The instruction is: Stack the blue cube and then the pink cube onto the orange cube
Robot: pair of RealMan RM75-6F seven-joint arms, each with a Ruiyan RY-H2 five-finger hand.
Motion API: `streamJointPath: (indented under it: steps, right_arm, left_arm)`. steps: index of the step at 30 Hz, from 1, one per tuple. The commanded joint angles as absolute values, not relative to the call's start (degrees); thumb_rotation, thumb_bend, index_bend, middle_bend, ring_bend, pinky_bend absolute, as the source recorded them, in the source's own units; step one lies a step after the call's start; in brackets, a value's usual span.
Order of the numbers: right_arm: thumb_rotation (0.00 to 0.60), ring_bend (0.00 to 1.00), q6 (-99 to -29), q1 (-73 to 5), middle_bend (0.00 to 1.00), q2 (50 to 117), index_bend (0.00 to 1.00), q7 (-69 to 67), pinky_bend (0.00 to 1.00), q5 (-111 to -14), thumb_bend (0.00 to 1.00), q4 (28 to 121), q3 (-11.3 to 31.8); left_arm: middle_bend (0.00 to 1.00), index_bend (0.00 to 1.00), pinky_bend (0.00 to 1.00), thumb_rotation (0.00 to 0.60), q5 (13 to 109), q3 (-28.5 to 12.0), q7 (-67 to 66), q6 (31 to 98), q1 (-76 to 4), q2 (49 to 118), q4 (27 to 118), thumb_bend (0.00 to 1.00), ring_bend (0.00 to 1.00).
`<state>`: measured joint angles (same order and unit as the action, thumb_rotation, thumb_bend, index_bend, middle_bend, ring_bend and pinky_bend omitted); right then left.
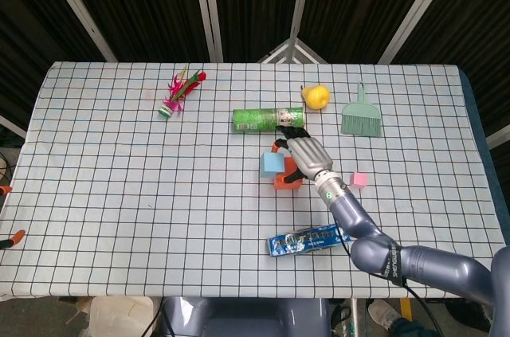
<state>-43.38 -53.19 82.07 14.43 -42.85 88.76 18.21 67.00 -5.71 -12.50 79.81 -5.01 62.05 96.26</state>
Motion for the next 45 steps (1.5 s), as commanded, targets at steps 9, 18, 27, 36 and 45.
streamJointPath:
  steps: [9,18,27,36,45]
  right_arm:
    - [0.6,0.03,-41.5,-52.5,0.07,80.4,0.44,10.1,0.0,-46.3,0.41,87.5,17.2]
    - [0.6,0.03,-40.8,-52.0,0.07,80.3,0.44,6.6,0.0,-49.7,0.41,86.2,16.7]
    - [0.6,0.02,-39.6,-51.5,0.07,80.8,0.44,2.9,0.0,-52.8,0.42,84.2,15.9]
    - [0.6,0.03,-39.2,-51.3,0.07,81.3,0.44,0.5,0.0,-54.6,0.42,82.5,15.6]
    - [0.6,0.03,-38.9,-51.1,0.07,81.0,0.44,-0.4,0.0,-55.0,0.42,81.5,15.2]
  left_arm:
    - [0.01,0.21,0.02,0.6,67.1,-5.5,-13.3,80.2,-5.0,62.3,96.7,0.2,0.0]
    - [0.01,0.21,0.02,0.6,67.2,-5.5,-13.9,80.5,-5.0,62.5,96.9,0.2,0.0]
    - [0.01,0.21,0.02,0.6,66.9,-5.6,-14.3,80.5,-5.0,62.7,96.9,0.2,0.0]
    - [0.01,0.21,0.02,0.6,66.7,-5.6,-15.0,80.6,-5.1,62.9,97.1,0.2,0.0]
    - [0.01,0.21,0.02,0.6,66.5,-5.6,-15.5,80.5,-5.2,63.1,97.0,0.2,0.0]
